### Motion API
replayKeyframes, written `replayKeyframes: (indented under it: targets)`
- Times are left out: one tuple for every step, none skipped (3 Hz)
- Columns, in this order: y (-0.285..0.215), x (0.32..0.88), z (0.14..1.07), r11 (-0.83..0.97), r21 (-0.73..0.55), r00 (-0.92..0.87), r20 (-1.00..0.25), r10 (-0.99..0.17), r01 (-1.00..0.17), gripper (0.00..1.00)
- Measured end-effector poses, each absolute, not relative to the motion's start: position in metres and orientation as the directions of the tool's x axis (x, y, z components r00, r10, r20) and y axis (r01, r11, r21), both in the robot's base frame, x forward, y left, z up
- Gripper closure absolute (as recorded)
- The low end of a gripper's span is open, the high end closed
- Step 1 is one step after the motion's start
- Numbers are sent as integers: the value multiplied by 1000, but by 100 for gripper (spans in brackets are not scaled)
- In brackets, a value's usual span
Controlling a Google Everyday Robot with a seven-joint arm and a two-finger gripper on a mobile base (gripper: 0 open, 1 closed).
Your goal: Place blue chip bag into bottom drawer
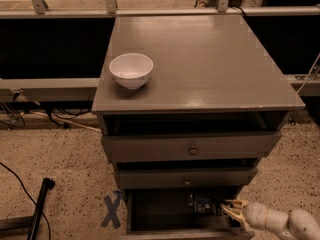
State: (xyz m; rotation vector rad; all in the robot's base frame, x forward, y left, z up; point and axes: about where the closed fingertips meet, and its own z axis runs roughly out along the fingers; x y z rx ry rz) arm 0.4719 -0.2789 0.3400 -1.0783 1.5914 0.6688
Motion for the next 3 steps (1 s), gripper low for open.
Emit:
replayKeyframes:
  targets:
    - [-276, 472, 339, 434, -100, -41, -952, -303, -895, 15]
    - [-274, 472, 339, 431, -98, -41, -953, -301, -897, 0]
    - [-274, 472, 339, 431, -98, -41, -953, -301, -897, 0]
